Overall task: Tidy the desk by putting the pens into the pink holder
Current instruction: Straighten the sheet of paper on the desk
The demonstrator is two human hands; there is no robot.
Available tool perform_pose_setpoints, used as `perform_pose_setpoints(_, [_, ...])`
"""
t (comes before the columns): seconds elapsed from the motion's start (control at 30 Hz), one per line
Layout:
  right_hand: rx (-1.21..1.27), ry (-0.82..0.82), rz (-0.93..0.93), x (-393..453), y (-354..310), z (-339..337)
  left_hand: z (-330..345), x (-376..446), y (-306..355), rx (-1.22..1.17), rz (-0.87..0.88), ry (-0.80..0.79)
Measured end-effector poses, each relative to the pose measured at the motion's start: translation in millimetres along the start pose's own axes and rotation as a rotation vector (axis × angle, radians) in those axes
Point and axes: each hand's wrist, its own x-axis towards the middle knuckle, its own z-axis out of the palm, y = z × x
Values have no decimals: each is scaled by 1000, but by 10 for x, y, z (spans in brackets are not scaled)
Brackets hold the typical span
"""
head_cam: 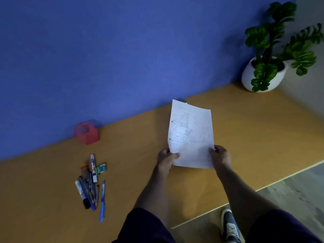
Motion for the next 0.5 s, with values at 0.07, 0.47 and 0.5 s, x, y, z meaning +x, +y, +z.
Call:
perform_pose_setpoints(0.07, [1, -43, -28, -29, -54, 101, -174, -36, -16, -21, -2, 44])
perform_pose_setpoints(0.47, [-150, -265, -185, -195, -261, 717, -1175, -149, -433, 193, -16, 329])
perform_pose_setpoints(0.5, [-176, -275, -194, -213, -272, 763, -1214, -175, -455, 242, -27, 354])
